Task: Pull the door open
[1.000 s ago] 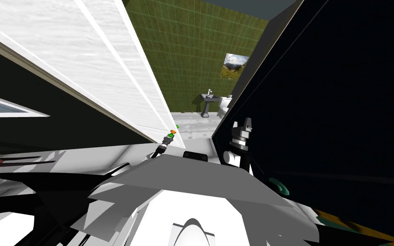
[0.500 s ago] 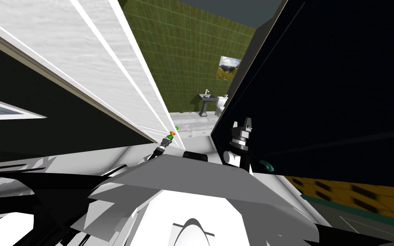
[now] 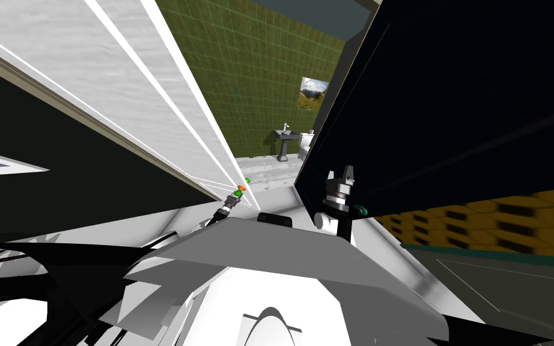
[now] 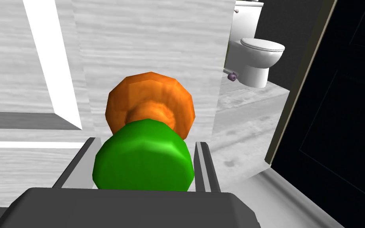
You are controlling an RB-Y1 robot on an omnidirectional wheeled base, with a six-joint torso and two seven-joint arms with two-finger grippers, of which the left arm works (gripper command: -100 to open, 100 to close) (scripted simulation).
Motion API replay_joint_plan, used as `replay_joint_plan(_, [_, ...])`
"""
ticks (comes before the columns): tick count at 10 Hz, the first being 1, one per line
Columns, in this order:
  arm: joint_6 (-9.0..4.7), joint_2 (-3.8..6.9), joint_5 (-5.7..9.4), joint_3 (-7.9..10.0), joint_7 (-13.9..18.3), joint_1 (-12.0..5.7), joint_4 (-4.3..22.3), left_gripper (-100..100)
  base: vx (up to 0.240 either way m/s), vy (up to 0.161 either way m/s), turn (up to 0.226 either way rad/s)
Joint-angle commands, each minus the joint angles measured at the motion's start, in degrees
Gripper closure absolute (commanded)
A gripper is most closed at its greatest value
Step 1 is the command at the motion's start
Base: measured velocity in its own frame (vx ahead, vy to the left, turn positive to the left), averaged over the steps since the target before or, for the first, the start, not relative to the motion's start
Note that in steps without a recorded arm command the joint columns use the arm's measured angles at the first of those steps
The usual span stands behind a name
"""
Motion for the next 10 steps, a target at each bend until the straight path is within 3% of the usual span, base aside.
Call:
replay_joint_plan(1, [-1.36, 0.38, -0.28, -0.54, 0.6, 0.47, 0.5, 100, -0.257, 0.145, -0.192])
replay_joint_plan(3, [-2.6, 0.75, -0.51, -0.96, 1.2, 0.68, 1.1, 100, -0.22, 0.067, -0.146])
replay_joint_plan(4, [-2.19, 0.5, -0.52, -0.92, 1.1, 0.36, 1.4, 100, -0.095, 0.031, -0.027])
replay_joint_plan(10, [-5.54, 0.91, -1.0, -2.1, 2.6, 0.09, 4.4, 100, -0.226, 0.091, -0.194])
